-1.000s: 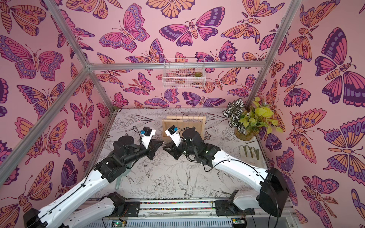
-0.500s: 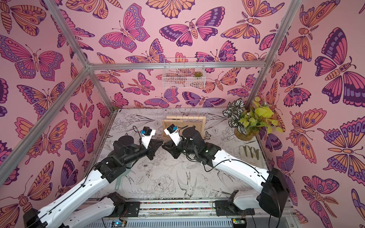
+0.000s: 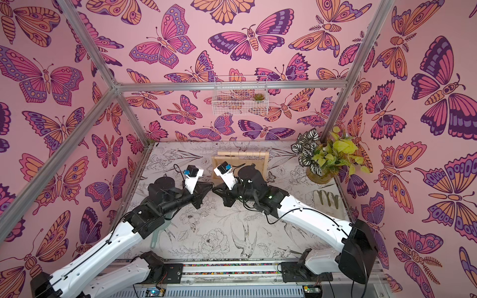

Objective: Take the necklace off the jewelry display stand
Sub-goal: Place the necklace at the center of the board.

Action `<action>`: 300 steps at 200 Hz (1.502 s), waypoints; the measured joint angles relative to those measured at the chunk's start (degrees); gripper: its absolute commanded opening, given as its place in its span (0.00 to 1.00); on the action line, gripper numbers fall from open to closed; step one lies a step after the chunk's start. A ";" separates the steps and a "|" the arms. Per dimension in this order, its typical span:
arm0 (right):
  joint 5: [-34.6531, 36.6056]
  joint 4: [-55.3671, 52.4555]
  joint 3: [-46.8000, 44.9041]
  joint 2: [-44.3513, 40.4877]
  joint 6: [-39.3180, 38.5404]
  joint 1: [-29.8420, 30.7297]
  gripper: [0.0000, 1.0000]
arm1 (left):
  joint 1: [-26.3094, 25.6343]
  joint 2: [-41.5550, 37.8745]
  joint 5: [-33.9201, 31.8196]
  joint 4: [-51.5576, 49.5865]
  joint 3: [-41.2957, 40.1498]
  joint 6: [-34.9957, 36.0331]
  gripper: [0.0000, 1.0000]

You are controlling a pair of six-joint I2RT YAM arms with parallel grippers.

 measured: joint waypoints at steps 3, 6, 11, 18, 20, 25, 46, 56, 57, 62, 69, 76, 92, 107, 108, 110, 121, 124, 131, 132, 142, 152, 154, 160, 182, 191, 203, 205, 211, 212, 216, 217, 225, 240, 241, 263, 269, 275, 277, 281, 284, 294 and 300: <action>0.00 -0.02 0.00 0.02 -0.09 0.04 0.00 | 0.00 0.00 0.00 0.00 0.00 0.00 0.00; 0.00 -0.07 0.00 0.02 -0.07 0.07 0.00 | 0.00 0.02 0.00 0.00 0.00 0.00 0.00; 0.00 -0.09 0.00 0.02 -0.09 0.09 0.00 | 0.00 0.04 0.00 0.00 0.00 0.00 0.00; 0.02 -0.11 0.00 0.02 -0.11 0.09 0.00 | 0.00 0.07 0.00 0.00 0.00 0.00 0.00; 0.02 -0.11 0.00 0.02 -0.09 0.09 0.00 | 0.00 0.07 0.00 0.00 0.00 0.00 0.00; 0.11 -0.11 0.00 0.02 -0.11 0.09 0.00 | 0.00 0.07 0.00 0.00 0.00 0.00 0.00; 0.46 -0.26 0.02 0.02 -0.15 0.13 0.00 | 0.00 0.07 0.00 -0.02 0.00 0.00 0.00; 0.68 -0.52 0.11 0.00 -0.17 0.20 0.00 | 0.00 0.07 0.02 0.00 0.00 0.00 0.00; 0.68 -0.52 0.11 0.02 -0.17 0.22 0.00 | 0.00 0.07 0.00 0.00 0.00 0.00 0.00; 0.85 -0.63 0.20 0.00 -0.26 0.31 0.00 | 0.00 0.04 0.00 0.00 0.00 0.00 0.00; 1.01 -0.79 0.33 0.00 -0.33 0.39 0.00 | 0.00 0.07 0.00 -0.02 0.00 0.00 0.00; 1.14 -0.98 0.46 0.00 -0.35 0.46 0.00 | 0.00 0.04 0.00 0.02 0.00 0.00 0.00; 1.53 -1.53 0.81 -0.02 -0.37 0.57 0.00 | 0.00 0.04 -0.02 0.00 0.00 0.00 0.00; 1.99 -1.90 0.90 -0.04 -0.39 0.66 0.00 | 0.00 0.04 0.00 0.00 0.00 0.02 0.00; 2.03 -1.92 0.90 -0.04 -0.39 0.68 0.00 | 0.00 0.04 0.00 0.00 0.00 0.02 0.00; 2.14 -1.97 0.90 -0.04 -0.39 0.68 0.00 | 0.00 0.04 0.00 0.00 0.00 0.02 0.00; 2.64 -2.10 0.90 -0.13 -0.39 0.79 0.00 | 0.00 0.04 0.00 -0.02 0.00 0.02 0.00; 2.82 -2.10 0.90 -0.20 -0.39 0.79 0.00 | 0.00 0.04 0.00 0.00 0.00 0.02 0.00; 3.26 -2.12 0.90 -0.37 -0.39 0.81 0.00 | 0.00 0.04 0.00 0.00 0.00 0.02 0.00; 3.32 -2.12 0.90 -0.39 -0.42 0.81 0.00 | 0.00 0.04 0.00 0.00 0.00 0.02 0.00; 4.07 -2.19 0.90 -0.87 -0.42 0.83 0.00 | 0.00 0.04 0.00 0.00 0.00 0.02 0.00; 4.57 -2.19 0.90 -1.49 -0.44 0.83 0.00 | 0.00 0.04 0.00 -0.02 0.00 0.04 0.00; 4.72 -2.19 0.90 -1.62 -0.46 0.83 0.00 | 0.00 0.04 0.00 -0.02 0.00 0.04 0.00; 5.03 -2.16 0.90 -2.05 -0.55 0.83 0.00 | 0.00 0.04 0.00 0.00 0.00 0.04 0.00; 5.64 -2.16 0.90 -3.28 -0.85 0.83 0.00 | 0.00 0.04 0.00 0.00 0.00 0.02 0.00; 5.84 -2.16 0.90 -3.48 -1.01 0.83 0.00 | 0.00 0.04 0.00 0.00 0.00 0.02 0.00; 6.03 -2.21 0.90 -3.56 -1.20 0.83 0.00 | 0.00 0.04 0.00 -0.02 0.00 0.02 0.00; 6.03 -2.21 0.90 -3.56 -1.25 0.83 0.00 | 0.00 0.04 0.00 0.00 0.00 0.02 0.00; 6.10 -2.25 0.90 -3.56 -1.27 0.83 0.00 | 0.00 0.02 0.00 0.00 0.00 0.00 0.00; 6.10 -2.25 0.90 -3.56 -1.27 0.83 0.00 | 0.00 0.02 0.02 0.00 0.00 0.00 0.00; 6.21 -2.34 0.90 -3.56 -1.29 0.83 0.00 | 0.00 0.02 0.02 0.00 0.00 0.00 0.00; 6.21 -2.38 0.90 -3.56 -1.33 0.83 0.00 | 0.00 0.02 0.00 0.00 0.00 0.00 0.00; 6.25 -2.62 0.96 -3.56 -1.44 0.83 0.00 | 0.00 0.02 0.02 -0.02 0.00 0.00 0.00; 6.36 -3.43 1.31 -3.54 -1.64 0.83 0.00 | 0.00 -0.02 0.02 0.00 0.00 0.00 0.00; 6.38 -3.50 1.33 -3.54 -1.64 0.83 0.00 | 0.00 -0.04 0.02 0.00 0.00 0.00 0.00; 6.40 -4.17 2.43 -3.43 -1.66 0.83 0.07 | 0.00 -0.15 0.02 0.00 0.00 0.00 0.00; 6.38 -4.37 2.73 -3.34 -1.66 0.83 0.10 | 0.00 -0.17 0.02 0.00 0.00 0.00 0.00; 6.38 -4.50 3.02 -3.32 -1.64 0.83 0.13 | 0.00 -0.20 0.02 0.00 0.00 0.00 0.00; 6.38 -4.55 3.06 -3.32 -1.64 0.83 0.14 | 0.00 -0.20 0.02 0.00 0.00 0.00 0.00; 6.38 -4.63 3.17 -3.32 -1.60 0.83 0.17 | 0.00 -0.22 0.02 -0.02 0.00 0.00 0.00; 6.34 -4.66 3.21 -3.30 -1.64 0.83 0.20 | 0.00 -0.22 0.02 0.00 0.00 0.00 0.00; 6.25 -4.68 3.23 -3.28 -1.62 0.83 0.28 | 0.00 -0.26 0.02 -0.02 0.00 0.00 0.00; 6.16 -4.74 3.23 -3.23 -1.75 0.83 0.30 | 0.00 -0.28 0.02 0.00 0.00 0.00 0.00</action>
